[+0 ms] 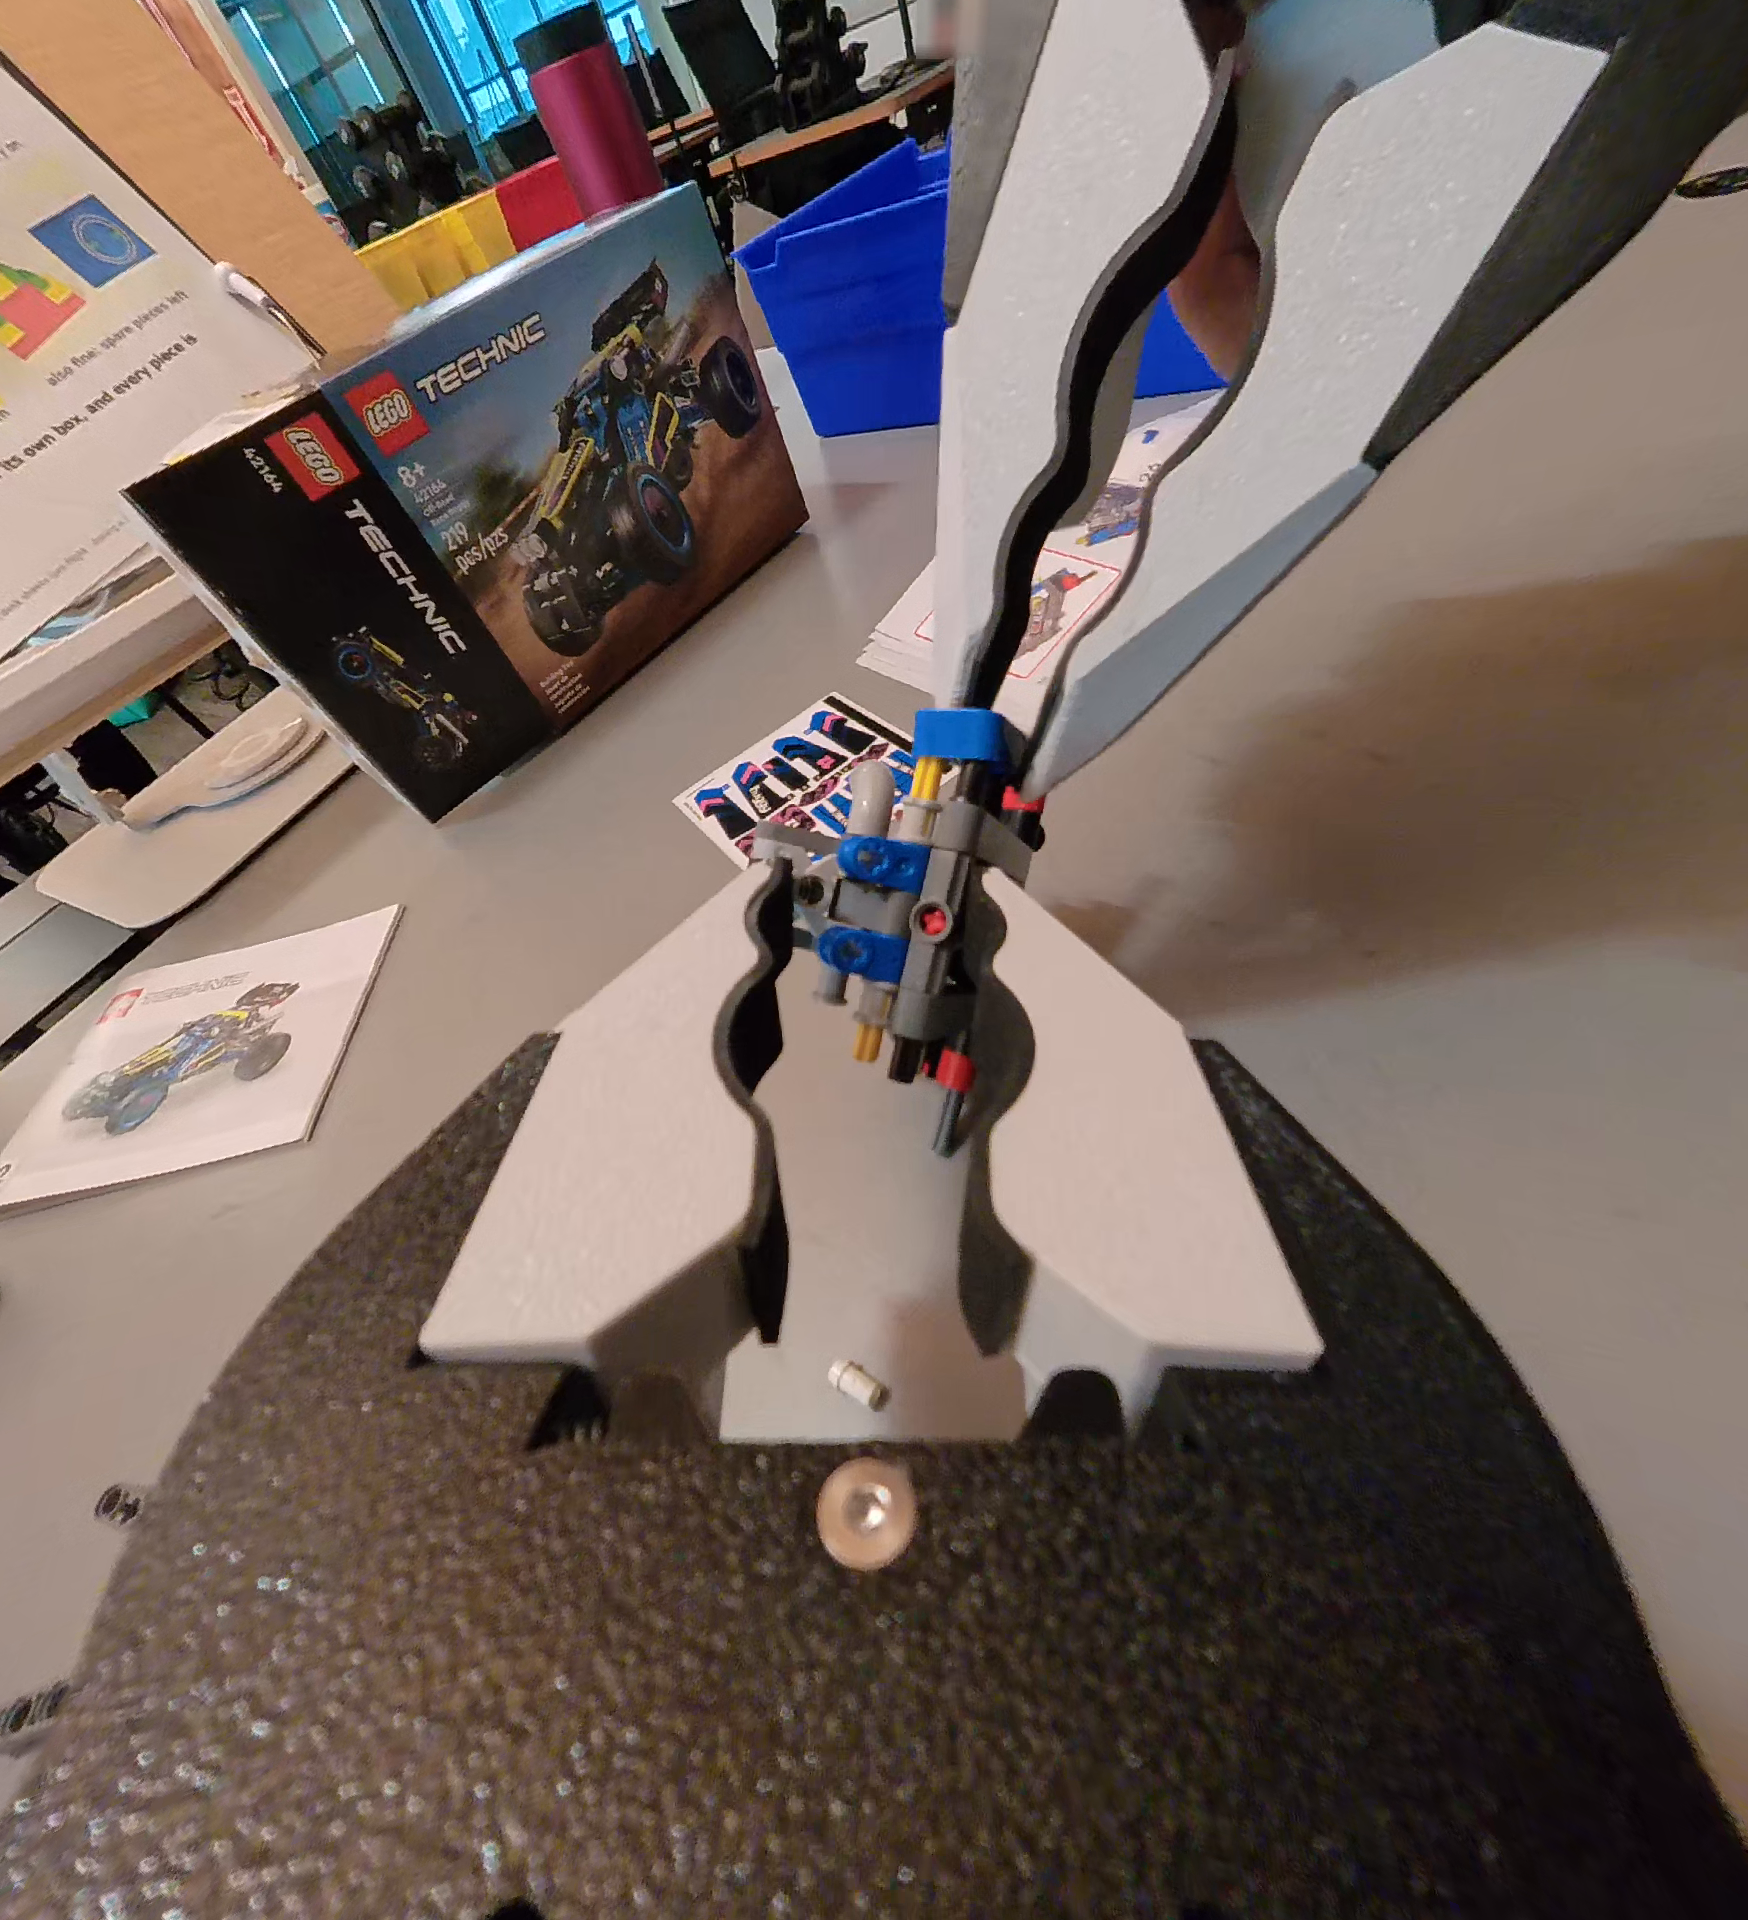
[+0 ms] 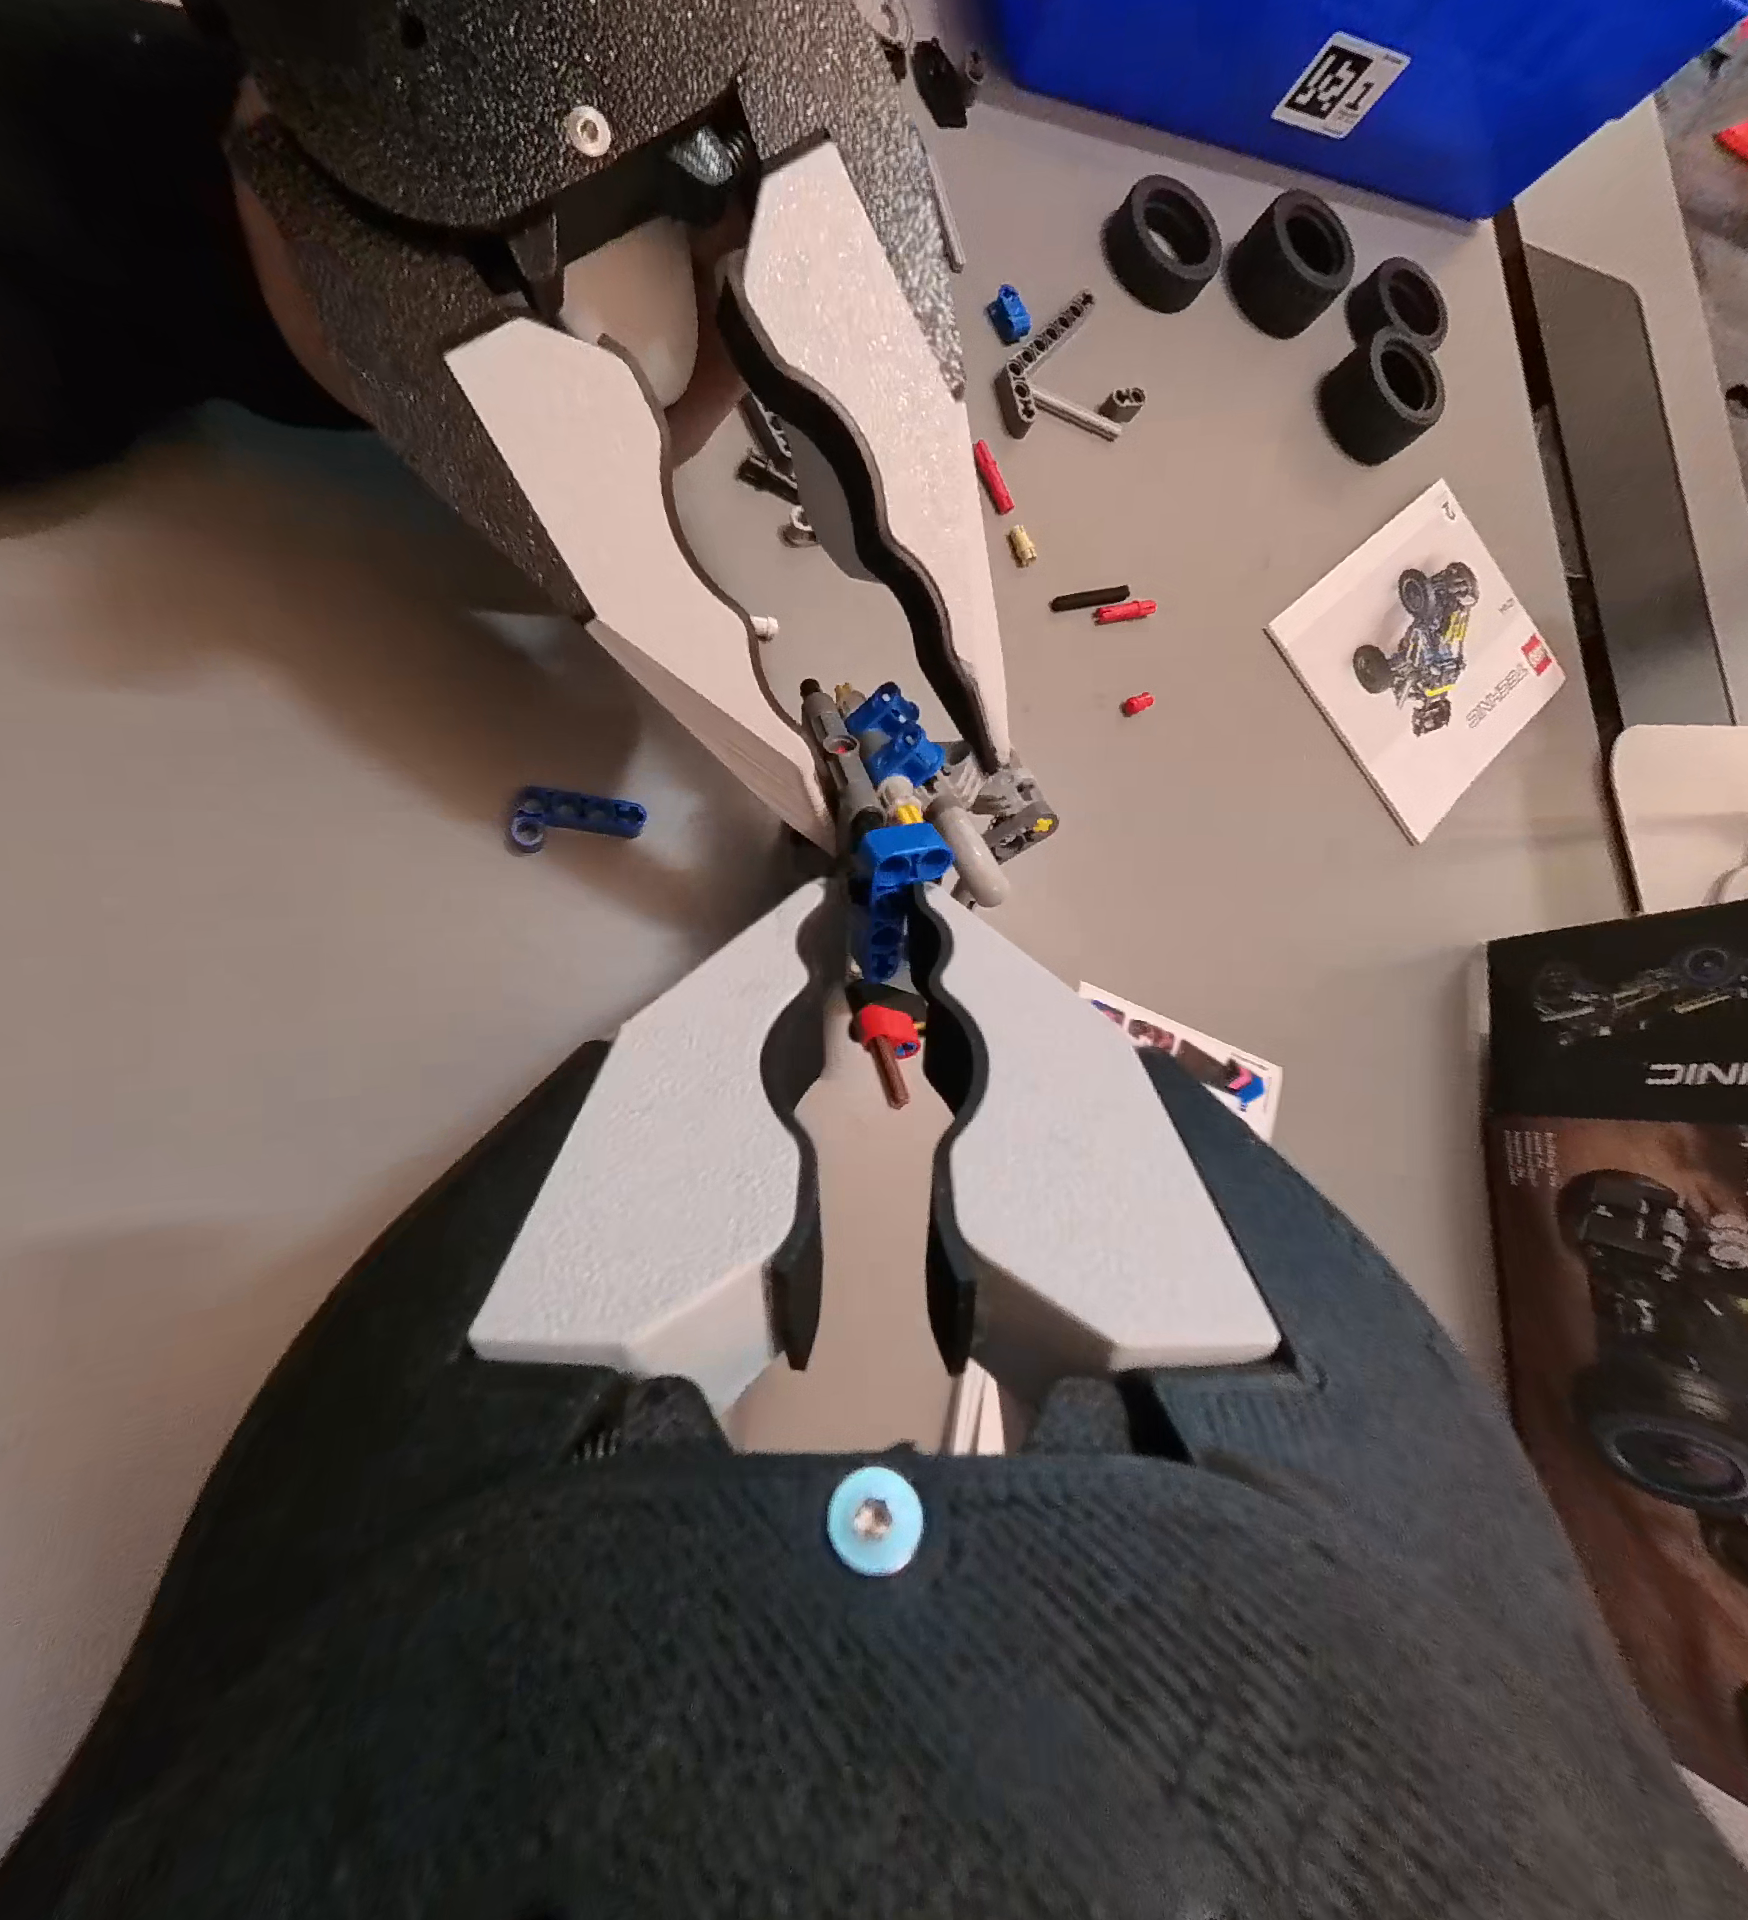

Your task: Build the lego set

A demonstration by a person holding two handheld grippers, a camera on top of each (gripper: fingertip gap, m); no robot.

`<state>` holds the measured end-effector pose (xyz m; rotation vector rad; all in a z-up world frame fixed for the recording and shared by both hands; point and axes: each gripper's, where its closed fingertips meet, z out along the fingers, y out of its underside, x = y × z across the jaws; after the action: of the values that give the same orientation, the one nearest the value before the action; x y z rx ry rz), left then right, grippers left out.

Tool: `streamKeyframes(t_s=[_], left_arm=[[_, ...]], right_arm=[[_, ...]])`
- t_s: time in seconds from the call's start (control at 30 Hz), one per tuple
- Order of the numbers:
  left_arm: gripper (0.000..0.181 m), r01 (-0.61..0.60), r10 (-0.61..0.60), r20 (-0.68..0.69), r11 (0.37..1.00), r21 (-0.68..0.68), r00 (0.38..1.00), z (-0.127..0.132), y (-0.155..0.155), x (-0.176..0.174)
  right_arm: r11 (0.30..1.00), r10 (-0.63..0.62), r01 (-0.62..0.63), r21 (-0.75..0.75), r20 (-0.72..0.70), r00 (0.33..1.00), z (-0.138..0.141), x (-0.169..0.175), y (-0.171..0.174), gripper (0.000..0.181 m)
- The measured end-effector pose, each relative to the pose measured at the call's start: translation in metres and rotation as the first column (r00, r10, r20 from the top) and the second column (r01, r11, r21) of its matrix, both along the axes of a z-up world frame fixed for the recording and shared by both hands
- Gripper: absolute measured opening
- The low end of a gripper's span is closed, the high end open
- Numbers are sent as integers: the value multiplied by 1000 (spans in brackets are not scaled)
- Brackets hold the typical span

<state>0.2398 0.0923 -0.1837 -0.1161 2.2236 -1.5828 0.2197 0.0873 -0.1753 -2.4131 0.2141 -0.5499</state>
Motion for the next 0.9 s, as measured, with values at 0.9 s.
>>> streamKeyframes(t_s=[0.9], left_arm=[[29, -19, 18, 40, 1000, 21, 999, 0, 2, 1]], right_arm=[[907, 74, -60, -416, 17, 997, -4, 3, -3, 7]])
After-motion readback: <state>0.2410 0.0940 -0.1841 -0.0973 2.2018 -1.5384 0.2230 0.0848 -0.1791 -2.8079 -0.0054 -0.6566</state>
